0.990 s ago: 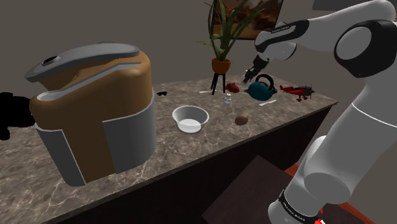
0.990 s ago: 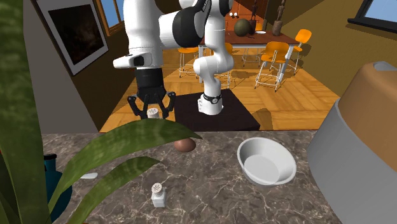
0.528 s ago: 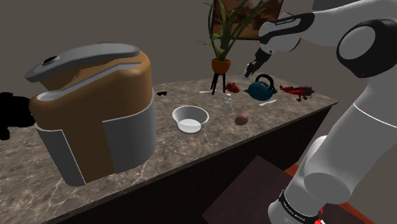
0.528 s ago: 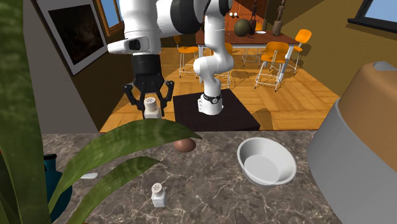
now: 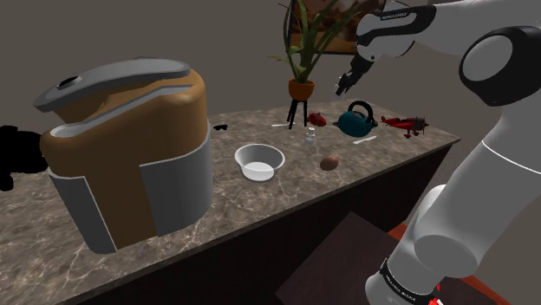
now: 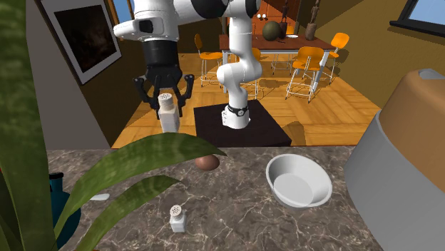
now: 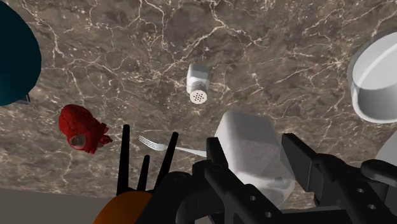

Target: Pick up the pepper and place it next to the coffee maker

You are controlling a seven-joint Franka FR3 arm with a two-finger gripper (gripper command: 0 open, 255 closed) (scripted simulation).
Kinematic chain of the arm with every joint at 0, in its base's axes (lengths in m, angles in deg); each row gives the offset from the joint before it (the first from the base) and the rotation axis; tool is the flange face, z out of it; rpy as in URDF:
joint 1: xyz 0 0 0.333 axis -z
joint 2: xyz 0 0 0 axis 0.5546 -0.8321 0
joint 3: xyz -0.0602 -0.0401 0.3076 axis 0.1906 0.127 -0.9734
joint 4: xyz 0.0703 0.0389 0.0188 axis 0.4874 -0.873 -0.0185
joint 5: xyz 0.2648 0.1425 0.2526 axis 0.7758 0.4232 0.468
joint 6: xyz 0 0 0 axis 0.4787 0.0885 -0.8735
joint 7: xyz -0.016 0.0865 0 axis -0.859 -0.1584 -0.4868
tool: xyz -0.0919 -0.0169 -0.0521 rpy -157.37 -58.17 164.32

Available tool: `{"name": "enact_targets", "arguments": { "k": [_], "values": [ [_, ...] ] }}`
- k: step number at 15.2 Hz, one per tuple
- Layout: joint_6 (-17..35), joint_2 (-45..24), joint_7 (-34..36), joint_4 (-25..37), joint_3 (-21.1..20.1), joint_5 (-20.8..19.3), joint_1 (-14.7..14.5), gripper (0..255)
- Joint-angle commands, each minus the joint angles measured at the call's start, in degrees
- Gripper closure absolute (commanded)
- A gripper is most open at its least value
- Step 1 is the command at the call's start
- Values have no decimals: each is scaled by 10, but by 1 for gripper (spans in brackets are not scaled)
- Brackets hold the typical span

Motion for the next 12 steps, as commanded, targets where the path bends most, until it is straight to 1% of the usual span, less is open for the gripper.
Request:
{"name": "enact_targets", "arguments": {
  "k": [1,12],
  "values": [
    [-14,-1,2,15,0,0,0,255],
    [-103,-24,6,119,8,13,1,255]
  ]
}}
